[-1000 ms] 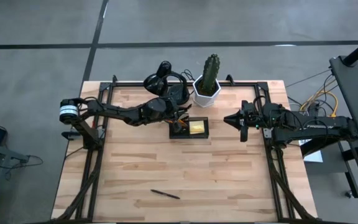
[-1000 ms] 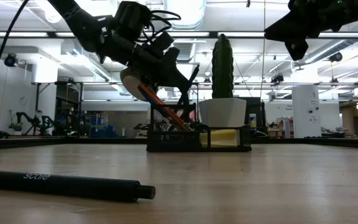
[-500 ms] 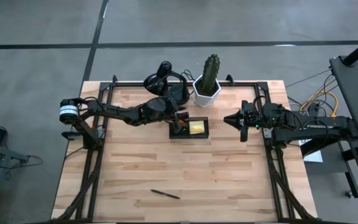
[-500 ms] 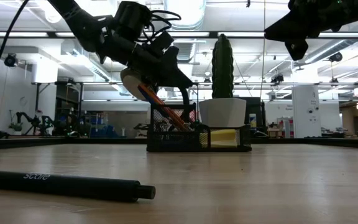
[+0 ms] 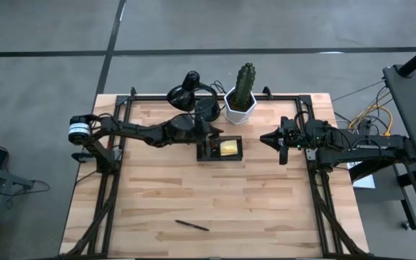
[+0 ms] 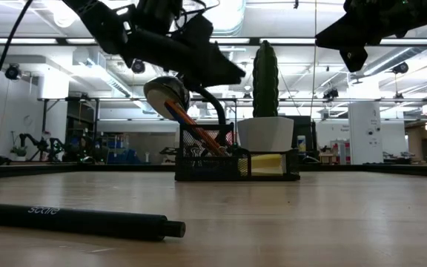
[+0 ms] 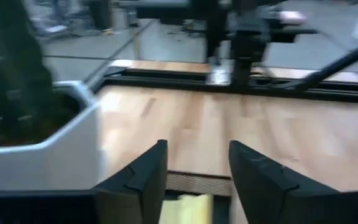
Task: Pick and place office supplies into organizer
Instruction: Put the black pen into the black desk organizer, then return to Home Position
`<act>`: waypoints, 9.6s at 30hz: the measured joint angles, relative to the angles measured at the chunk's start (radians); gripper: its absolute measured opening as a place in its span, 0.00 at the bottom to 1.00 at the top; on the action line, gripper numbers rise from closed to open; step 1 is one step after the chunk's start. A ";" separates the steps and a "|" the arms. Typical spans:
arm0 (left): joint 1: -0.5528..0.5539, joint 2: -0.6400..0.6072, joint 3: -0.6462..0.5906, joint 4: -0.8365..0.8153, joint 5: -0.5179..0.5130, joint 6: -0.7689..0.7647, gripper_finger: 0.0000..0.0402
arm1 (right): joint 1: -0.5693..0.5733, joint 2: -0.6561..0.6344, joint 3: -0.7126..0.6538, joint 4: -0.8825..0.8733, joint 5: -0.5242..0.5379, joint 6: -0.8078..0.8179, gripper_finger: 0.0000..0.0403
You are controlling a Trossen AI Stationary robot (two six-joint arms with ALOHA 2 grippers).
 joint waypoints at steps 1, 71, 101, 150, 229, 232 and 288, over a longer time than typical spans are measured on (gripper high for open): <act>-0.005 -0.001 0.004 -0.002 0.025 -0.008 0.40 | 0.000 0.000 0.000 0.000 0.000 0.000 0.10; -0.720 0.352 0.463 -1.101 0.111 -0.499 0.46 | 0.000 0.039 0.000 -0.012 -0.001 -0.008 0.09; -0.722 0.380 0.446 -1.095 0.035 -0.498 0.24 | 0.000 0.045 0.000 -0.019 -0.001 -0.011 0.10; -0.639 0.182 0.398 -1.208 -0.045 -0.360 0.03 | 0.000 0.043 0.000 -0.025 -0.001 -0.016 0.09; 0.126 0.034 0.096 -0.314 0.132 0.128 0.03 | 0.000 0.044 0.000 -0.025 0.000 0.045 0.09; 0.126 0.034 0.087 -0.306 0.127 0.142 0.03 | 0.000 0.044 0.000 -0.025 0.000 0.045 0.10; 0.016 -0.283 -0.019 -0.089 0.169 -0.077 0.12 | 0.000 0.044 0.000 -0.026 0.000 0.042 0.09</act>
